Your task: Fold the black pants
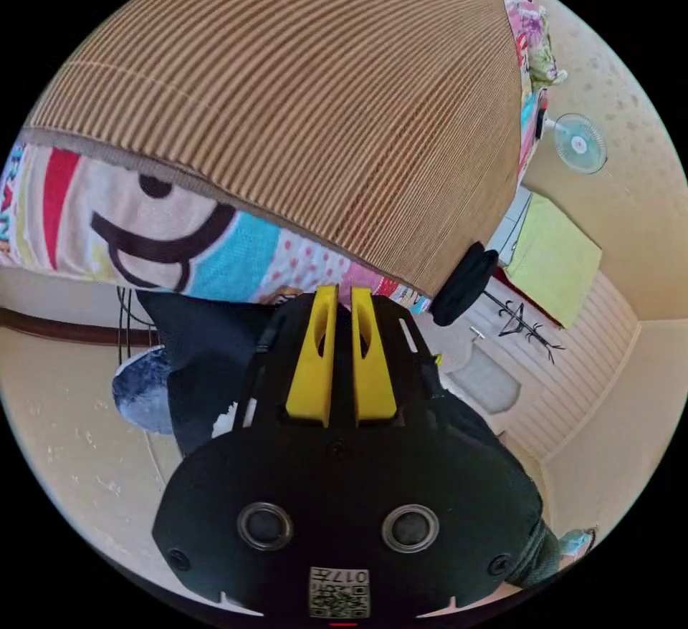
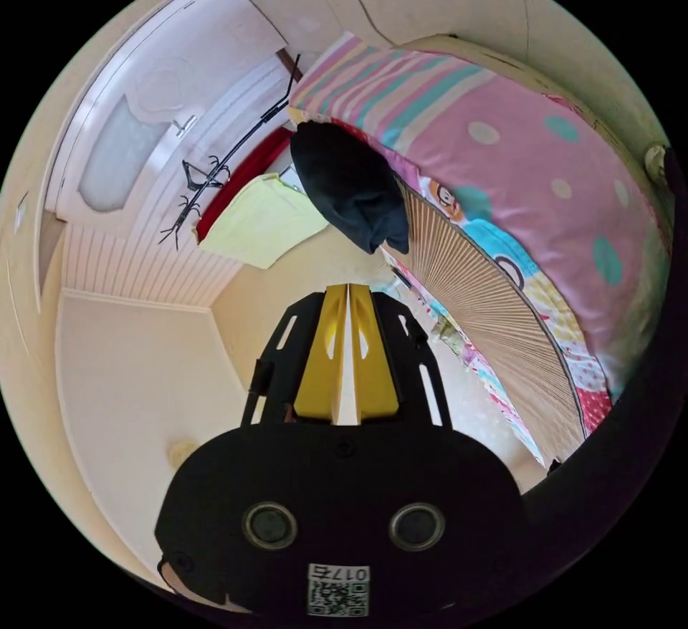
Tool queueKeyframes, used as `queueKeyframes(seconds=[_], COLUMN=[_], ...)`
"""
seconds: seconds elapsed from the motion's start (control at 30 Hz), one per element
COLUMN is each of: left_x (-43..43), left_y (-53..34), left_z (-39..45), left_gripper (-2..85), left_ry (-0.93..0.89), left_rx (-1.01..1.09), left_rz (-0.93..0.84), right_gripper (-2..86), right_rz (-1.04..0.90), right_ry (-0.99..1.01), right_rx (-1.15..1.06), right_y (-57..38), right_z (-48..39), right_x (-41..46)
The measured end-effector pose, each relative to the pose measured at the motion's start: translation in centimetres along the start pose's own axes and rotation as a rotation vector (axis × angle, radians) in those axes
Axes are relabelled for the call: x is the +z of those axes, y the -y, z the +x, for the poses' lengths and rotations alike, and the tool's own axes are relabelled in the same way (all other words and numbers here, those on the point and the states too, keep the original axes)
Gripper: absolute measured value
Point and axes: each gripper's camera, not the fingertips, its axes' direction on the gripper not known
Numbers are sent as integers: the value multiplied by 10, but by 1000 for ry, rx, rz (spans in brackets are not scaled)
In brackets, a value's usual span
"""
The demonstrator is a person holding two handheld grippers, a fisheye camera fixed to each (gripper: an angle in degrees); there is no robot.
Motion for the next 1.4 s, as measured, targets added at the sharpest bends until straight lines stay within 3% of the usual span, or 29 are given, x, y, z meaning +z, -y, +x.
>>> queueKeyframes(seconds=[0.17,0.27,0.43,0.57,0.73,0.83,0.97,1.07,1.27,1.4], left_x=[42,51,22,-6,14,46,67,61,21,24], left_y=[-1,-18,-52,-102,-166,-182,-139,-77,40,100], left_z=[22,4,-81,-189,-293,-335,-363,-366,-311,-247], left_gripper=[38,45,71,70,65,63,63,63,64,64], left_ry=[265,271,67,-235,-597,-756,-735,-680,-373,-204], left_rx=[219,263,134,-169,-470,-603,-563,-413,-51,235], left_rz=[-95,-63,213,578,1019,1184,1126,1025,895,819], right_gripper=[109,135,141,133,41,20,9,6,3,2], right_rz=[41,49,117,203,195,-71,-457,-690,-1130,-1176], right_ry=[-12,31,97,108,60,293,402,363,108,289], right_rx=[15,38,71,96,156,-122,-440,-636,-1074,-1237], right_y=[44,70,91,101,116,140,132,101,-37,-132], right_z=[-4,8,29,52,80,63,4,-43,-106,-117], right_x=[34,58,78,63,29,41,60,69,77,28])
